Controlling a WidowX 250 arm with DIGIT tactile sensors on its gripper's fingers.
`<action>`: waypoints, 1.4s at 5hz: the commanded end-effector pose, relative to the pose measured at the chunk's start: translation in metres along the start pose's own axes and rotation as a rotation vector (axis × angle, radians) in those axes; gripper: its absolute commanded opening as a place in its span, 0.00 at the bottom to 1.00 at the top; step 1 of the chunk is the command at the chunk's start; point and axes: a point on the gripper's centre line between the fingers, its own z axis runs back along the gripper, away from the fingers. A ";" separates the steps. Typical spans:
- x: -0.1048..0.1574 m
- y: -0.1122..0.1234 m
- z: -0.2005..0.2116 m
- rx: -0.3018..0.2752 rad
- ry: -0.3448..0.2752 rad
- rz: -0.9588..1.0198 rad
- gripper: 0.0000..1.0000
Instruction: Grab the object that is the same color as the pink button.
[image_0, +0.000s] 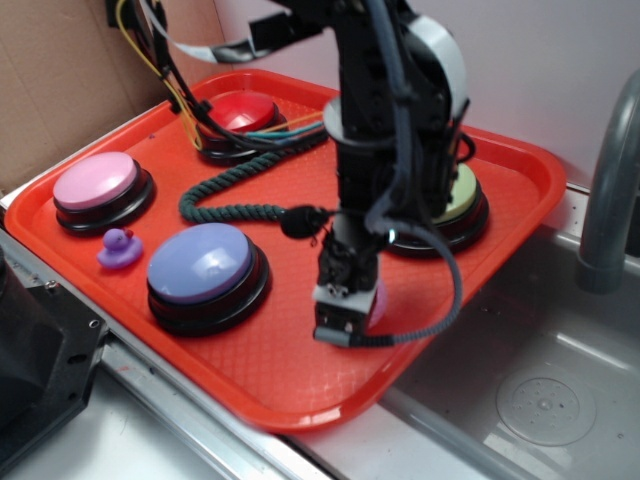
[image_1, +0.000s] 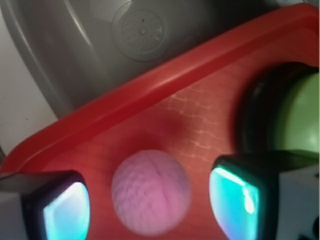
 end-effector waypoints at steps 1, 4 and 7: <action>-0.016 -0.012 -0.016 -0.016 0.026 -0.003 1.00; -0.022 -0.002 -0.032 -0.021 0.022 0.093 0.00; -0.063 0.011 0.078 0.057 -0.010 0.681 0.00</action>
